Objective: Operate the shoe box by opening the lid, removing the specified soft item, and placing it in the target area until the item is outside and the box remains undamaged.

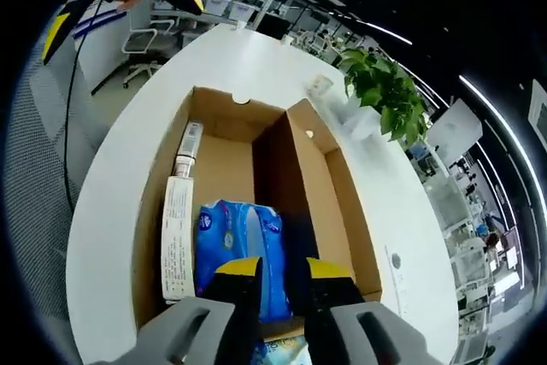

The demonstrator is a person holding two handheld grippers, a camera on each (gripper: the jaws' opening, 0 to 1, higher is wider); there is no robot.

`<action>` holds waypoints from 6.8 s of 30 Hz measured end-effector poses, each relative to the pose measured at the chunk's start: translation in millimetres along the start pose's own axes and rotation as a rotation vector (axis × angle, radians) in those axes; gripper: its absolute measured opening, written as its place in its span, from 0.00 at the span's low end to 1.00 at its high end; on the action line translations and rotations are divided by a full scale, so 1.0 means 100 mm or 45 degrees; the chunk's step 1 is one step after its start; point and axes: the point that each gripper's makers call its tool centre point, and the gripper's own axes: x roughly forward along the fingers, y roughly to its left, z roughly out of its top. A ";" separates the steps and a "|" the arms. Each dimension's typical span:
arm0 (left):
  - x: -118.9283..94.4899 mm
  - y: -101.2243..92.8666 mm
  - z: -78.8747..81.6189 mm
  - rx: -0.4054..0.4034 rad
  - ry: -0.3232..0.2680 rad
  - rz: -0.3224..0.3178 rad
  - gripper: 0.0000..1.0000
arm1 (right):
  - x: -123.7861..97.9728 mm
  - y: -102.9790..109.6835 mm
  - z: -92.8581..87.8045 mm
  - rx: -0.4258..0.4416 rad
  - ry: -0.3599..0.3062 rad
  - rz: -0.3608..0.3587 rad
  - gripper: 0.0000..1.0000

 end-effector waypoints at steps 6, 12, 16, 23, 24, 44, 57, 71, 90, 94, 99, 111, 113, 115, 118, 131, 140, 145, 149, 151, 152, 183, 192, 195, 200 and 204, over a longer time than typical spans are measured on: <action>-0.07 -0.06 -0.08 -0.055 -0.006 0.027 0.99 | 0.12 0.05 -0.07 0.006 0.022 0.028 0.11; -0.17 -0.15 -0.15 -0.066 -0.020 0.071 0.99 | 0.25 0.10 -0.12 -0.050 0.050 0.034 0.08; -0.19 -0.22 -0.15 -0.081 -0.028 0.087 0.99 | 0.33 0.10 -0.17 -0.050 0.083 0.040 0.05; -0.32 -0.27 -0.04 -0.080 -0.049 0.125 0.99 | 0.41 0.06 -0.26 -0.071 0.134 0.022 0.01; -0.33 -0.27 -0.04 -0.079 -0.050 0.131 0.99 | 0.42 0.06 -0.27 -0.071 0.136 0.024 0.00; -0.33 -0.18 -0.10 -0.118 -0.073 0.184 0.99 | 0.17 -0.04 0.00 -0.103 0.036 -0.070 0.00; -0.32 -0.21 -0.09 -0.121 -0.079 0.175 0.99 | -0.15 -0.20 0.31 -0.124 -0.064 -0.130 0.00; -0.32 -0.23 -0.10 -0.112 -0.082 0.181 0.99 | -0.46 -0.30 0.64 -0.157 -0.129 -0.159 0.00; -0.32 -0.27 -0.13 -0.106 -0.067 0.165 0.99 | -0.84 -0.39 0.80 -0.165 -0.169 -0.184 0.00; -0.32 -0.27 -0.13 -0.105 -0.067 0.166 0.99 | -0.91 -0.44 0.80 -0.161 -0.178 -0.201 0.00; -0.32 -0.27 -0.14 -0.105 -0.065 0.164 0.99 | -1.00 -0.49 0.79 -0.154 -0.184 -0.216 0.00; -0.33 -0.26 -0.15 -0.110 -0.062 0.162 0.99 | -1.18 -0.58 0.69 -0.138 -0.179 -0.255 0.00; -0.33 -0.26 -0.15 -0.110 -0.062 0.162 0.99 | -1.21 -0.60 0.65 -0.135 -0.178 -0.263 0.00; -0.33 -0.26 -0.14 -0.112 -0.064 0.162 0.99 | -1.23 -0.62 0.62 -0.132 -0.175 -0.268 0.00; -0.33 -0.26 -0.15 -0.114 -0.062 0.162 0.99 | -1.27 -0.64 0.58 -0.125 -0.172 -0.276 0.00; -0.33 -0.27 -0.15 -0.113 -0.058 0.163 0.99 | -1.44 -0.73 0.27 -0.098 -0.143 -0.327 0.00; -0.32 -0.27 -0.16 -0.114 -0.051 0.160 0.99 | -1.58 -0.81 0.05 -0.079 -0.115 -0.365 0.00; -0.32 -0.26 -0.16 -0.115 -0.051 0.161 0.99 | -1.69 -0.90 -0.07 -0.065 -0.106 -0.396 0.00; -0.32 -0.26 -0.16 -0.115 -0.049 0.161 0.99 | -1.78 -0.95 -0.19 -0.059 -0.093 -0.419 0.00; -0.32 -0.26 -0.16 -0.117 -0.051 0.162 0.99 | -1.82 -0.97 -0.26 -0.053 -0.084 -0.426 0.00; -0.32 -0.26 -0.16 -0.118 -0.051 0.162 0.99 | -1.84 -0.98 -0.30 -0.054 -0.078 -0.433 0.00; -0.34 -0.16 -0.12 -0.130 -0.081 0.229 0.99 | -2.29 -1.16 -1.25 0.047 0.036 -0.529 0.00; -0.36 -0.12 -0.08 -0.123 -0.105 0.256 0.99 | -2.35 -1.19 -1.46 0.080 0.056 -0.548 0.00; -0.36 -0.11 -0.07 -0.126 -0.113 0.266 0.99 | -2.36 -1.21 -1.55 0.093 0.064 -0.555 0.00; -0.36 -0.13 -0.04 -0.120 -0.114 0.271 0.99 | -2.39 -1.22 -1.71 0.116 0.081 -0.566 0.00; -0.36 -0.13 -0.01 -0.115 -0.121 0.281 0.99 | -2.40 -1.21 -1.84 0.128 0.095 -0.569 0.00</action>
